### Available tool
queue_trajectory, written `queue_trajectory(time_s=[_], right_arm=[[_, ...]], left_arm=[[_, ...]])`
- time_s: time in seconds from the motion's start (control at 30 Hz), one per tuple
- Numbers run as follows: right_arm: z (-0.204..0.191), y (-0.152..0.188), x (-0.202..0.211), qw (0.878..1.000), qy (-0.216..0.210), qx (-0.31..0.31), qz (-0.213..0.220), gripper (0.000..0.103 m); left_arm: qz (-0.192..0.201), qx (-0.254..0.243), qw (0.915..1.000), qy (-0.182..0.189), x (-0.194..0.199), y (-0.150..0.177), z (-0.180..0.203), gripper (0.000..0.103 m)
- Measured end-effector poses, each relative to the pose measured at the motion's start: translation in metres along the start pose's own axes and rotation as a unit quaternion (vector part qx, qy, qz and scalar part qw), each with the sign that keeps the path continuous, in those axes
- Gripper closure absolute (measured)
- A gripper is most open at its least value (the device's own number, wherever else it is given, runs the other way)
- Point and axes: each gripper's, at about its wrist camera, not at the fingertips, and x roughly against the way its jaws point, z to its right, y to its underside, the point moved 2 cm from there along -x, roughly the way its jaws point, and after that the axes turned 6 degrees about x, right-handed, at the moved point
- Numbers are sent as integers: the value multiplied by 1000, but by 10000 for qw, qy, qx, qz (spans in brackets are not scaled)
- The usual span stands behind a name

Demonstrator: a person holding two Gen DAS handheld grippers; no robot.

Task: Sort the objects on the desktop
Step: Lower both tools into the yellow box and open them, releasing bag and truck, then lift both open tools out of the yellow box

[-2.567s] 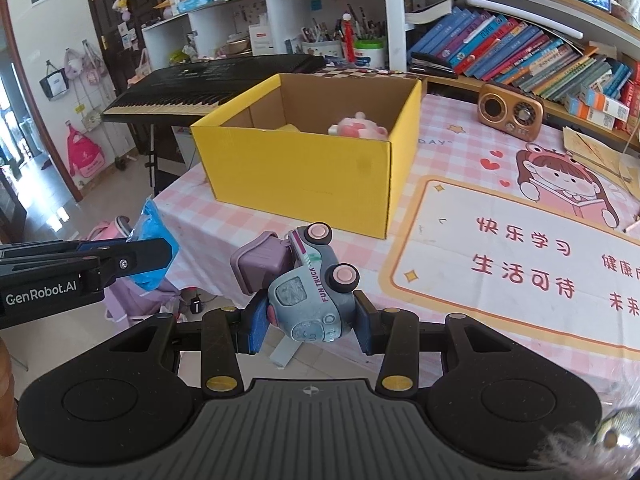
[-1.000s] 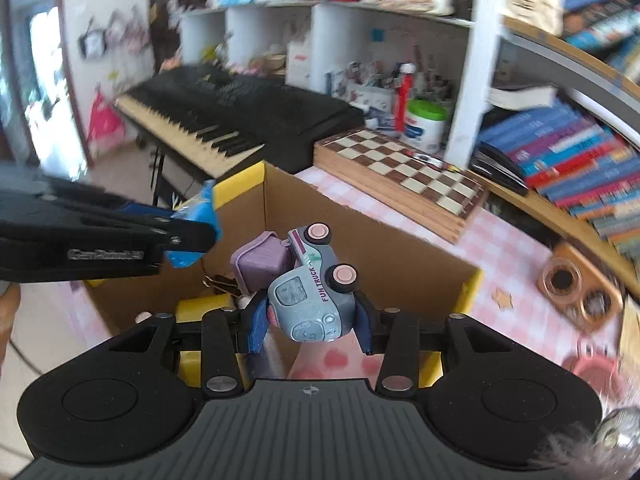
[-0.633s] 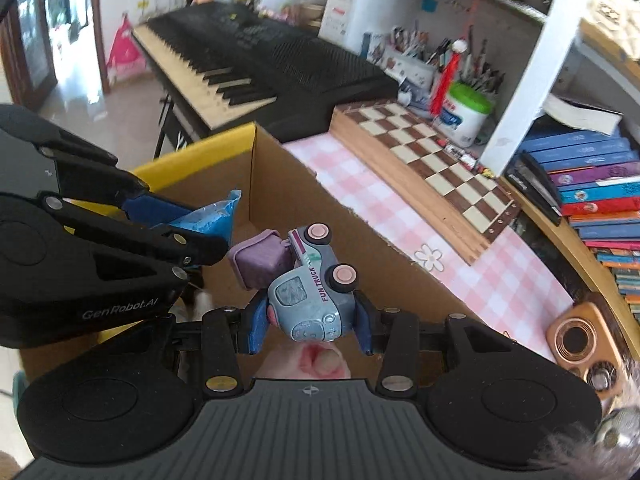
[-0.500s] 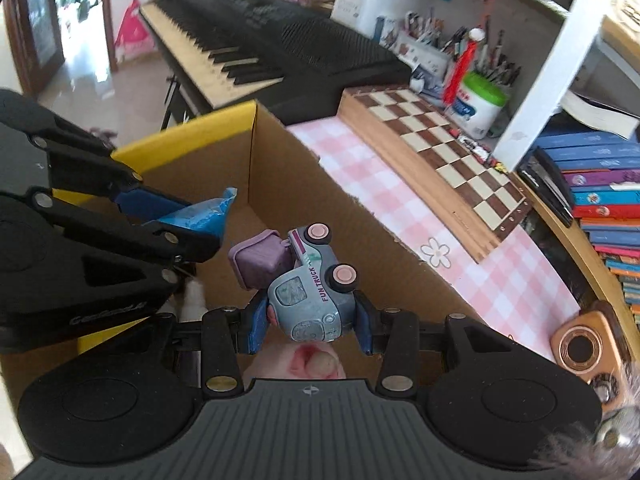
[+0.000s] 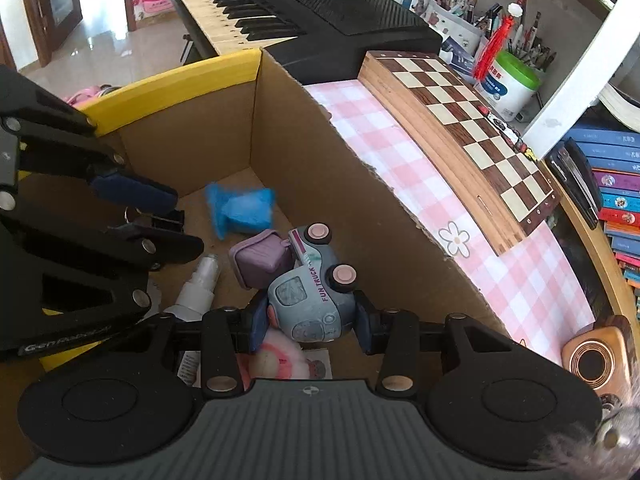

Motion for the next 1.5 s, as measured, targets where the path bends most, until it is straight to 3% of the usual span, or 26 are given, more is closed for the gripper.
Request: queue_trajectory(time_s=[0.23,0.27,0.37,0.47,0.6,1.03,1.5], right_arm=[[0,-1,-1,10000,-7,34,9,63],[0,-1,-1,10000,-4,33,10,63],[0,-1,0,10000,29,9,41,63],[2,-2,6,9998,27,-117,140,62],[3,-1,20,9989,143,-319,304,62],[-5,31,106,9838,786,-1128,1147,61],[-47,98,195,9474,1564,-2081,1862,59]], left_arm=[[294,17,9996,-23,15,3,0,68],[349,12,9994,-16,19,4,0,65],[520,51,9983,-251,28,5,-4,39],[576,233,9981,-8,38,6,-11,34],[774,222,9968,-13,51,10,-11,26],[1517,160,9873,451,111,30,3,21],[2298,63,9720,486,180,78,12,15]])
